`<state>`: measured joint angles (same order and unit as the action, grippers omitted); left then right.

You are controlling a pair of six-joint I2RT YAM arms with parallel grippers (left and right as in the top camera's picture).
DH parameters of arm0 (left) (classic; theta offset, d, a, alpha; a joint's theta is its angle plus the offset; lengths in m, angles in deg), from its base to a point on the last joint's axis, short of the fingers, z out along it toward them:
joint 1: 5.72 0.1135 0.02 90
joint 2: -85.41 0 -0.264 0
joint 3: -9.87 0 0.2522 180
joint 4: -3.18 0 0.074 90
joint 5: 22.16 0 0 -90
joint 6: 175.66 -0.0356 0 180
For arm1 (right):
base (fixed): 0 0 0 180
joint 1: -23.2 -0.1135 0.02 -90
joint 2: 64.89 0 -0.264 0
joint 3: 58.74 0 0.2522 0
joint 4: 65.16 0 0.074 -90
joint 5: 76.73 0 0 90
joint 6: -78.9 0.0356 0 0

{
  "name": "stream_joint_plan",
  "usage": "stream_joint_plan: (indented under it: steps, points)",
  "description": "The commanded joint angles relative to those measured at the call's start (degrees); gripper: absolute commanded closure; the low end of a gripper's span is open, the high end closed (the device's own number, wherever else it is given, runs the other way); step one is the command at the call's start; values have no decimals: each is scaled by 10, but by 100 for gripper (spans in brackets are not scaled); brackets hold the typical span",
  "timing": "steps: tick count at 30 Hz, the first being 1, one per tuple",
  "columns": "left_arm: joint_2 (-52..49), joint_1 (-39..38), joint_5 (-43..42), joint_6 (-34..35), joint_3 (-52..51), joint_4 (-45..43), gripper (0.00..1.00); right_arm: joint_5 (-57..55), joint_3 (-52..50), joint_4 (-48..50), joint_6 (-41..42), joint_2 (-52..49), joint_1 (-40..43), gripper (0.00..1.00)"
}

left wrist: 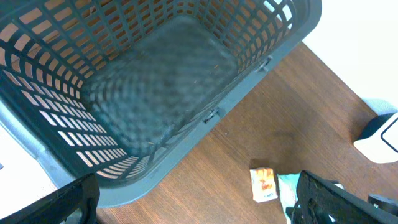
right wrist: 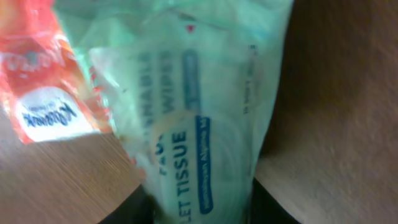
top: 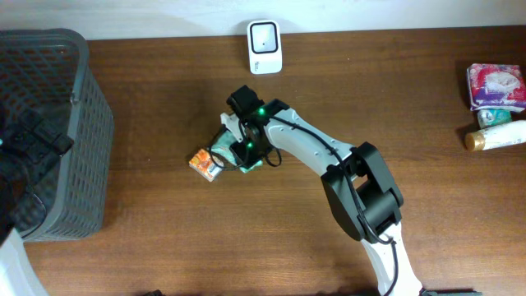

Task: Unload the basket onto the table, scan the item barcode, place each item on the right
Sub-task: 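Reach the right gripper to the green wipes packet and grasp it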

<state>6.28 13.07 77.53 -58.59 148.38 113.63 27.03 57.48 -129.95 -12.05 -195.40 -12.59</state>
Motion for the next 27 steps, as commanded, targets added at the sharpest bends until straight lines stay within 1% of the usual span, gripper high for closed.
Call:
stream_joint_plan:
  steps: [1,3,4,6,9,11,13,14,15,17,18,19,22,25,27]
  points:
    - [1,3,2,5,0,0,1,-101,24,-45,108,33,18,66]
    - [1,3,2,5,0,0,1,-148,26,-80,178,38,24,66]
    - [1,3,2,5,0,0,1,-149,26,-92,194,38,25,58]
    - [1,3,2,5,0,0,1,-156,26,-96,221,38,24,57]
    - [1,3,2,5,0,0,1,-160,29,-106,224,42,24,56]
    - [1,3,2,5,0,0,1,-175,61,-134,224,66,24,48]
    - [1,3,2,5,0,0,1,-175,76,-136,224,82,22,41]
    - [1,3,2,5,0,0,1,-172,77,-130,209,82,19,39]
    - [1,3,2,5,0,0,1,-170,77,-125,171,82,13,39]
    - [1,3,2,5,0,0,1,-175,76,-123,69,74,-8,39]
    - [1,3,2,5,0,0,1,-186,76,-124,41,71,-18,39]
    - [1,3,2,5,0,0,1,-220,74,-125,26,65,-34,39]
    - [1,3,2,5,0,0,1,-327,67,-116,31,45,-64,39]
    - [1,3,2,5,0,0,1,-348,66,-107,47,26,-73,39]
    - [1,3,2,5,0,0,1,-355,56,-102,59,15,-73,42]
